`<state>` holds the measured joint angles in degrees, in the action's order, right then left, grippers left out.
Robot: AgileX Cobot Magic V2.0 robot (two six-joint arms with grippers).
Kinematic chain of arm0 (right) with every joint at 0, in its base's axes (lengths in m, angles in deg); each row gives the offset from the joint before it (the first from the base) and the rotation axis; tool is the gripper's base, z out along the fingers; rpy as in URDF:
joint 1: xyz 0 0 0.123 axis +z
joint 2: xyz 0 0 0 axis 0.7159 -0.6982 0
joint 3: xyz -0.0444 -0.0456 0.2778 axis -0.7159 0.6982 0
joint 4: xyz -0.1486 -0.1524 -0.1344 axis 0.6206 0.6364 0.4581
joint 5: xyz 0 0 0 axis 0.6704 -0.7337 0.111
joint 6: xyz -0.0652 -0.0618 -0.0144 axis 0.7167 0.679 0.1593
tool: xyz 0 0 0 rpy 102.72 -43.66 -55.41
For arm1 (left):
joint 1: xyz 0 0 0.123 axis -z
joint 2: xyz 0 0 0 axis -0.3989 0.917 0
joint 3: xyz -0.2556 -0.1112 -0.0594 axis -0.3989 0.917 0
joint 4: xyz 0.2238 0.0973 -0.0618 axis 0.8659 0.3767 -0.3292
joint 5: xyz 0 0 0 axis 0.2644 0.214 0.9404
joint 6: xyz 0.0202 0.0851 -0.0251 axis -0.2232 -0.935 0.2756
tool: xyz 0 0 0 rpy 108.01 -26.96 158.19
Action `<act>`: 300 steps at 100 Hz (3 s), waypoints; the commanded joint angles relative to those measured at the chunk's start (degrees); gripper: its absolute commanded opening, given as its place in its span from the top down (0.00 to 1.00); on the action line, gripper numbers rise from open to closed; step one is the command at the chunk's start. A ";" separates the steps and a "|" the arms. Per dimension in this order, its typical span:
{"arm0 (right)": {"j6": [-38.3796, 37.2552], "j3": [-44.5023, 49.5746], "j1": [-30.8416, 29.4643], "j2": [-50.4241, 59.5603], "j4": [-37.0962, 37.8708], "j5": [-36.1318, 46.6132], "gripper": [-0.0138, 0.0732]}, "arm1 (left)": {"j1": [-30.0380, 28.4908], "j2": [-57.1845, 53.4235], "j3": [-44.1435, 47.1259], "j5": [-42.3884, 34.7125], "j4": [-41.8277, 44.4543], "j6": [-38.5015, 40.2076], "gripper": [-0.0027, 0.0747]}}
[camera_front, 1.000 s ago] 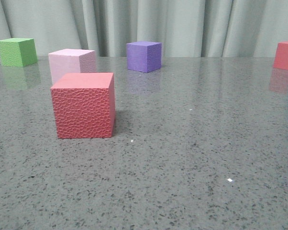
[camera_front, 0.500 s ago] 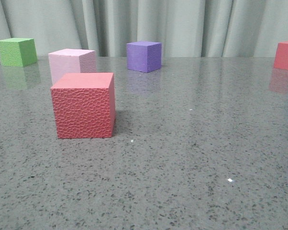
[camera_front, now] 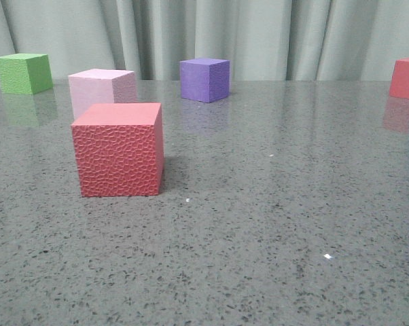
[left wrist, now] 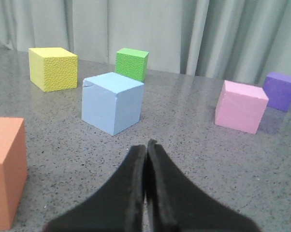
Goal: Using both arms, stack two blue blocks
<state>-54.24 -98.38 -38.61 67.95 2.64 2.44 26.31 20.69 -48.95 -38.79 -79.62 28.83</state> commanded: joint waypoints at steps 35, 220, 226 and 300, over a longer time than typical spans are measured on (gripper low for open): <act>0.44 -28.09 -0.25 -23.01 -2.77 -20.67 0.98 | -0.17 23.81 -30.70 23.33 -0.74 0.48 0.99; -3.48 -39.79 -0.31 -33.21 -4.12 -23.51 0.17 | -0.17 40.29 -47.02 41.31 -0.84 -4.11 0.10; -5.89 -40.38 -0.31 -33.78 -2.10 -21.98 0.17 | -0.17 40.29 -47.02 41.31 -0.84 -4.11 0.10; -20.16 -64.73 -3.00 -68.20 11.57 -30.41 0.17 | -0.17 40.29 -47.02 41.31 -0.84 -4.11 0.10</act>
<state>-74.22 -159.42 -39.76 1.82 14.86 -30.47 26.31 60.80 -93.95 5.59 -80.58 24.79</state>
